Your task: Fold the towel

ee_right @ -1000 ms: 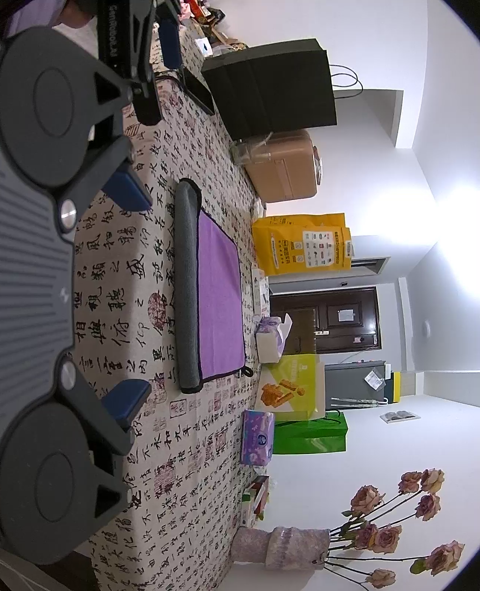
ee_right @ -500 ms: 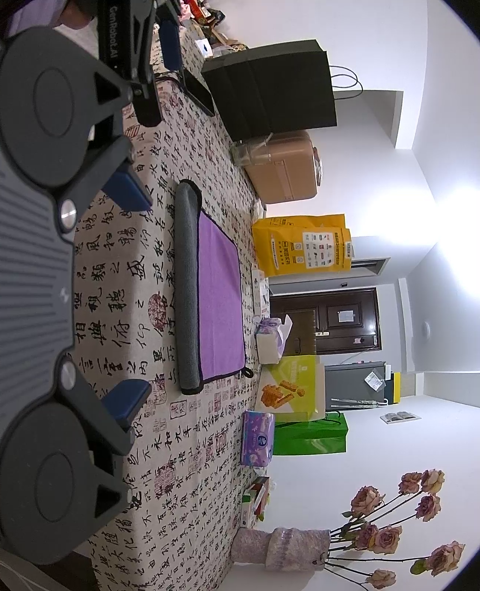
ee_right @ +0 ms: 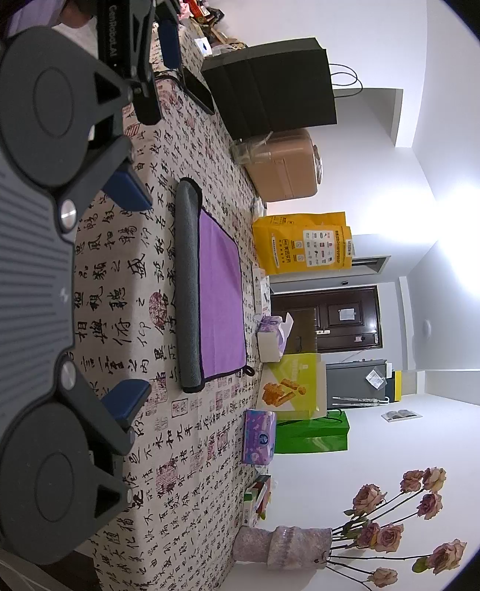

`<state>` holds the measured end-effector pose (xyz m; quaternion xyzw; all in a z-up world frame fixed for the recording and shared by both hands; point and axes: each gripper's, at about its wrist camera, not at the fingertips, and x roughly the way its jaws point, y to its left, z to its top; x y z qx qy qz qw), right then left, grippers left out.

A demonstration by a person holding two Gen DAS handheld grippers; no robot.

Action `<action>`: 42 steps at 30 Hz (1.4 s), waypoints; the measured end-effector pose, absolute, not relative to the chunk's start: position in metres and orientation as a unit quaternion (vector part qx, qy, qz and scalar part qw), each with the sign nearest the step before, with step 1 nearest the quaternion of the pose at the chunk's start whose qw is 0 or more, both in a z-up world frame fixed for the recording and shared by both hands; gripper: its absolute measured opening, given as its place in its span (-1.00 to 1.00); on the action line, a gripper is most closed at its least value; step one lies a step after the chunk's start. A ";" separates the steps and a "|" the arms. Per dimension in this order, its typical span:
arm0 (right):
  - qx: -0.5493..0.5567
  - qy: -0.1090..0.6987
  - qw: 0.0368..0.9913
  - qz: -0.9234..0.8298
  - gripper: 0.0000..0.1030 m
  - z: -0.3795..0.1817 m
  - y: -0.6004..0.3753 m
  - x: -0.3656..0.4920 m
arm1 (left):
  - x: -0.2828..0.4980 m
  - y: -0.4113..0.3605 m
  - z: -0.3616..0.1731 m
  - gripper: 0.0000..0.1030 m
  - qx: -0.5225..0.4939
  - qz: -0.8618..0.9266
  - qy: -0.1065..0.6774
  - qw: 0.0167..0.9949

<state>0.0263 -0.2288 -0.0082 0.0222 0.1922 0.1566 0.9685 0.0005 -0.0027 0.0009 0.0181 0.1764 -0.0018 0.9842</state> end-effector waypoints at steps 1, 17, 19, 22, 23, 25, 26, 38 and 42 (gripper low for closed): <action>0.022 0.192 0.968 0.157 0.90 -0.008 -0.229 0.026 | 0.001 -0.003 0.001 1.00 0.018 -0.002 0.177 0.984; 0.033 0.195 0.969 0.148 0.90 -0.014 -0.229 0.041 | 0.023 -0.002 -0.004 1.00 0.021 0.007 0.201 0.979; 0.034 0.195 0.969 0.146 0.88 -0.015 -0.230 0.049 | 0.032 -0.001 -0.005 1.00 0.022 0.015 0.208 0.978; 0.030 0.197 0.968 0.149 0.85 -0.018 -0.232 0.062 | 0.047 0.003 -0.005 1.00 0.014 0.016 0.219 0.975; 0.028 0.199 0.968 0.149 0.82 -0.018 -0.232 0.067 | 0.053 0.004 -0.005 1.00 0.011 0.016 0.221 0.975; 0.025 0.202 0.967 0.150 0.79 -0.019 -0.233 0.078 | 0.066 0.006 -0.005 0.99 0.008 0.018 0.228 0.974; 0.025 0.204 0.967 0.151 0.77 -0.019 -0.234 0.085 | 0.073 0.007 -0.006 0.97 0.007 0.023 0.233 0.972; 0.013 0.231 0.961 0.150 0.53 -0.027 -0.247 0.174 | 0.166 0.025 -0.018 0.33 -0.008 0.049 0.282 0.958; 0.007 0.239 0.960 0.144 0.50 -0.030 -0.252 0.208 | 0.195 0.031 -0.022 -0.05 -0.014 0.042 0.295 0.954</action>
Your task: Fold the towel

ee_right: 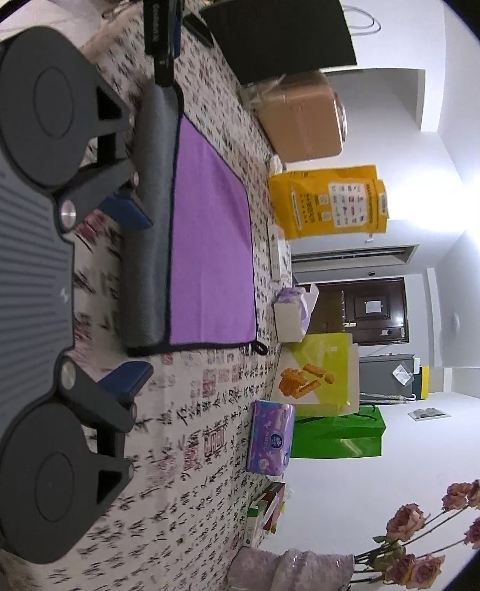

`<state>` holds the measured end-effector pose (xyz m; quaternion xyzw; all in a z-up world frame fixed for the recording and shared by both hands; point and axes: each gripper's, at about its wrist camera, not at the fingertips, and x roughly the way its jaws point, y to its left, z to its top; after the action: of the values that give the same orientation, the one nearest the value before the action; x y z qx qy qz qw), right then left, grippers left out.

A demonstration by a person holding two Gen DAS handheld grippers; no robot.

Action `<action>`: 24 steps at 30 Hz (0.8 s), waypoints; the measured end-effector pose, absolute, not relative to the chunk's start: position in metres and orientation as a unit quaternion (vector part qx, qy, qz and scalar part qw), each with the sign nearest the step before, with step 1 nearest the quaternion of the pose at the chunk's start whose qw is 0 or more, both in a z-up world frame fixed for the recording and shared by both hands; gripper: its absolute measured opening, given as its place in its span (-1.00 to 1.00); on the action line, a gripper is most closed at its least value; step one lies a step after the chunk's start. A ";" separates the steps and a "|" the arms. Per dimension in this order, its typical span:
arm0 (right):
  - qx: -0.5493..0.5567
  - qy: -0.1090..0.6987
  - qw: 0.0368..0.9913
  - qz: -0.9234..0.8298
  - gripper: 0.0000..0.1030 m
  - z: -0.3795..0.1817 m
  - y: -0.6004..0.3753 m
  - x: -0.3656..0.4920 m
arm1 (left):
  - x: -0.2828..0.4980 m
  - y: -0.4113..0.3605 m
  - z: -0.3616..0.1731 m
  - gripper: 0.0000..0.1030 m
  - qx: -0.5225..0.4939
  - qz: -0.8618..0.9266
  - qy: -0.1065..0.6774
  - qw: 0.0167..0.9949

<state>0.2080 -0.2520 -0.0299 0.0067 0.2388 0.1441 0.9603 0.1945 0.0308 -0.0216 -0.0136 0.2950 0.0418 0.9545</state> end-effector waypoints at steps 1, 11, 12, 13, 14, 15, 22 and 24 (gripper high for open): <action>0.005 0.242 0.960 0.144 0.43 -0.031 -0.253 0.216 | 0.200 0.032 -0.022 -0.09 -0.016 0.038 0.298 0.954; 0.008 0.284 0.944 0.166 0.07 -0.047 -0.261 0.265 | 0.223 0.044 -0.028 -0.45 -0.056 0.013 0.341 0.938; 0.007 0.286 0.943 0.169 -0.06 -0.048 -0.261 0.266 | 0.222 0.044 -0.027 -0.72 -0.053 0.011 0.338 0.940; 0.005 0.289 0.942 0.173 -0.29 -0.048 -0.261 0.267 | 0.221 0.043 -0.026 -0.81 -0.049 0.011 0.336 0.941; 0.001 0.289 0.942 0.172 -0.46 -0.048 -0.261 0.268 | 0.220 0.043 -0.024 -0.82 -0.046 0.009 0.333 0.942; -0.003 0.287 0.943 0.170 -0.57 -0.047 -0.261 0.268 | 0.219 0.042 -0.023 -0.88 -0.044 0.007 0.330 0.943; -0.011 0.278 0.944 0.178 -0.91 -0.040 -0.262 0.264 | 0.213 0.036 -0.011 -0.91 -0.026 -0.001 0.304 0.952; -0.011 0.271 0.946 0.178 -0.91 -0.036 -0.262 0.266 | 0.216 0.037 -0.008 -0.91 -0.025 0.000 0.300 0.953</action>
<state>0.2660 -0.2623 -0.0359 -0.0114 0.2710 0.1777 0.9460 0.2160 0.0365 -0.0076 -0.0253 0.3003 0.0005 0.9535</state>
